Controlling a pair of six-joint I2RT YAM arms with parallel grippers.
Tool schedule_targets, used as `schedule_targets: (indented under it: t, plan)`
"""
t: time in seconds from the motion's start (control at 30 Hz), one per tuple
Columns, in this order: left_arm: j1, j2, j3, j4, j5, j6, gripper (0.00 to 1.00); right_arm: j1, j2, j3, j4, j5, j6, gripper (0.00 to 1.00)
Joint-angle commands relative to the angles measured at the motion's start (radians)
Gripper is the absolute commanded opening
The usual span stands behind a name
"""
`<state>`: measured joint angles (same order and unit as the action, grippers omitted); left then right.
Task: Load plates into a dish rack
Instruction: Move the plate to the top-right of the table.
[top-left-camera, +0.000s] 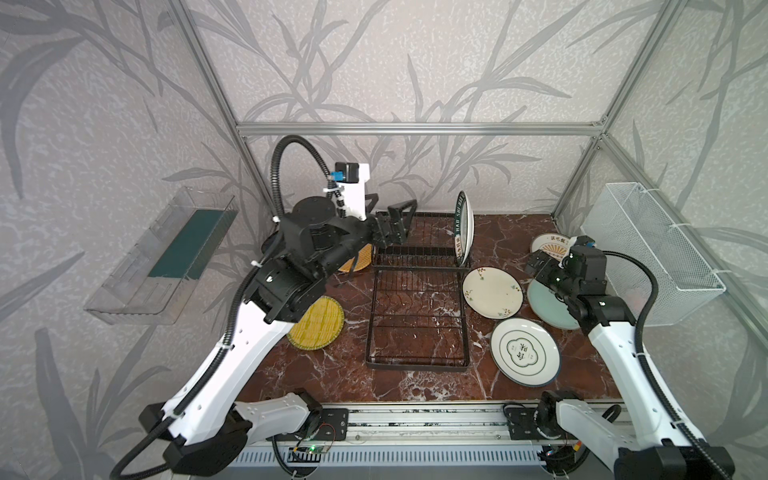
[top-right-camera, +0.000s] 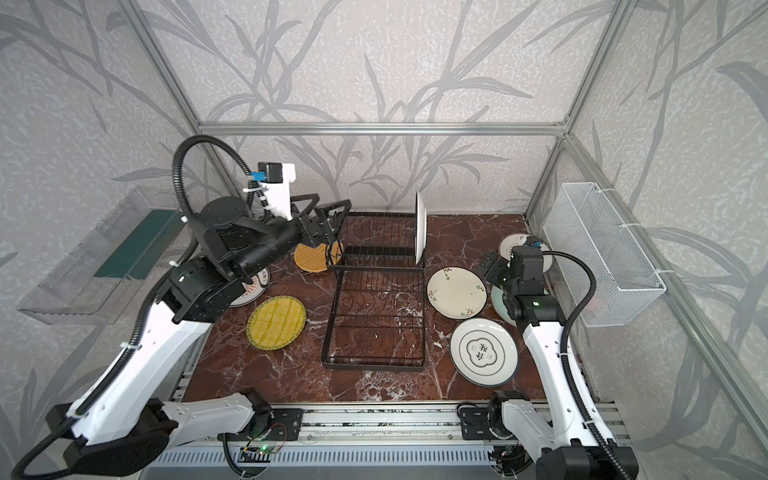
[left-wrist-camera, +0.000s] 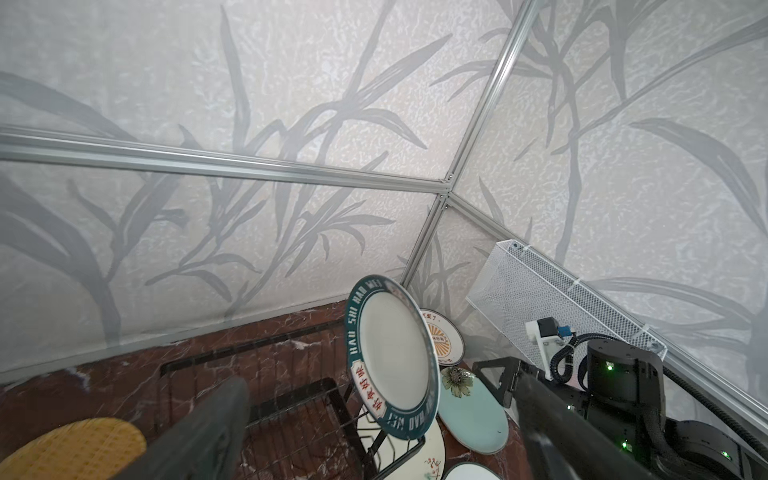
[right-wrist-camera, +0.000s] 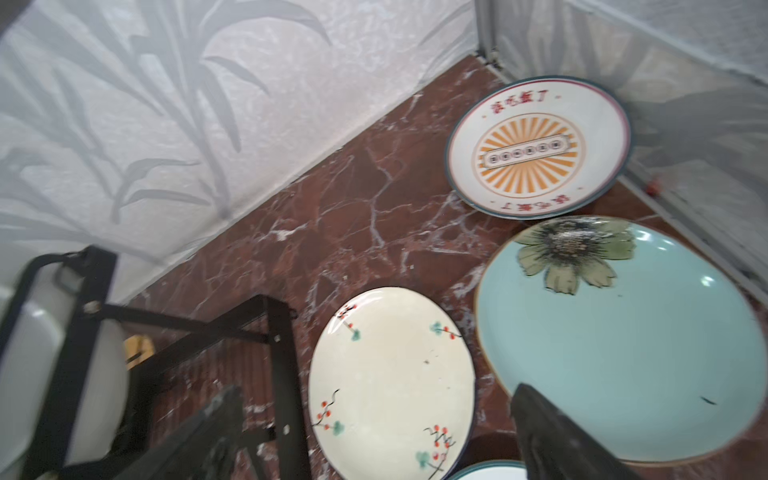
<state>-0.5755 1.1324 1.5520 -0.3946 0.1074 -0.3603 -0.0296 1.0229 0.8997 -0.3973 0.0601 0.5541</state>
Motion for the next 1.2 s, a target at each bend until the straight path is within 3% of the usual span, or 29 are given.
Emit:
schedule_targets:
  t: [0.0,0.1,0.17,0.5,0.8,1.17]
  plan:
    - [0.119,-0.055,-0.131,-0.064,0.21,-0.073,0.99,-0.057,0.093,-0.04,0.074,0.07,-0.007,0.99]
    - [0.239,-0.088,-0.218,-0.074,0.366,-0.134,0.99,-0.087,0.177,-0.054,0.139,0.124,-0.032,0.99]
    - [0.275,-0.106,-0.275,-0.068,0.399,-0.15,0.99,-0.098,0.225,-0.082,0.216,0.168,-0.032,0.99]
    - [0.275,-0.081,-0.385,0.04,0.461,-0.233,0.99,-0.161,0.51,-0.025,0.376,0.292,0.064,0.99]
    - [0.276,-0.077,-0.391,0.048,0.457,-0.256,0.99,-0.223,0.723,0.099,0.419,0.275,0.063,0.99]
    - [0.275,-0.065,-0.415,0.093,0.459,-0.314,0.99,-0.268,0.836,0.212,0.426,0.26,0.057,0.99]
